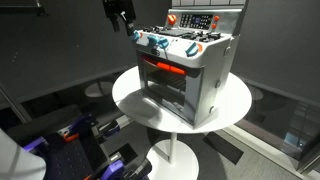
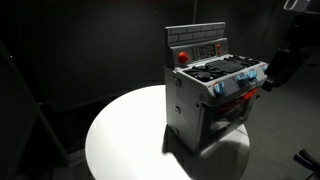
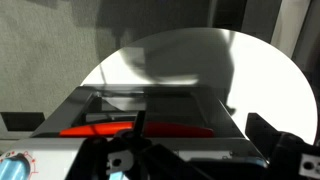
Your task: Push the top right orange button on the cooker
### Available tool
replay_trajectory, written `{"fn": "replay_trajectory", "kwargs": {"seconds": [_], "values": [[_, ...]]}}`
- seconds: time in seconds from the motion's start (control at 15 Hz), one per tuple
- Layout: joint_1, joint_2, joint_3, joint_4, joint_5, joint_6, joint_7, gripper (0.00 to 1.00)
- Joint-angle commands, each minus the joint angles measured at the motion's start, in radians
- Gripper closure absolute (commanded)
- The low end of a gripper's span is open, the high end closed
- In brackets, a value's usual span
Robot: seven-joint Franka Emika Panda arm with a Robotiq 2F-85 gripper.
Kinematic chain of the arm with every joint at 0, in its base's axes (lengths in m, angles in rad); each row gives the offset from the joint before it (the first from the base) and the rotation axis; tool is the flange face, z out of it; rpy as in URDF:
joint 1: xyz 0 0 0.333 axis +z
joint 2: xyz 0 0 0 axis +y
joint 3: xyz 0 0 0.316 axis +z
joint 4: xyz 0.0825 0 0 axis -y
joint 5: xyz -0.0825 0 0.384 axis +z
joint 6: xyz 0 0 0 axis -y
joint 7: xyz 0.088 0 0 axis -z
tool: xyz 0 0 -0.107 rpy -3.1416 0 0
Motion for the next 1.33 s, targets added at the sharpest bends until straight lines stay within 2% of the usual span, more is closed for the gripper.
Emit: {"fn": "replay_trajectory", "kwargs": {"seconds": [0.0, 0.2, 0.6, 1.27], "values": [[0.009, 0.001, -0.01, 0.001, -0.006, -0.002, 0.004, 0.0], [0.009, 0.001, -0.01, 0.001, -0.006, -0.002, 0.004, 0.0], [-0.062, 0.039, 0.006, 0.068, -0.127, 0.053, 0.076, 0.0], [-0.193, 0.255, 0.004, 0.273, -0.403, 0.198, 0.253, 0.0]]}}
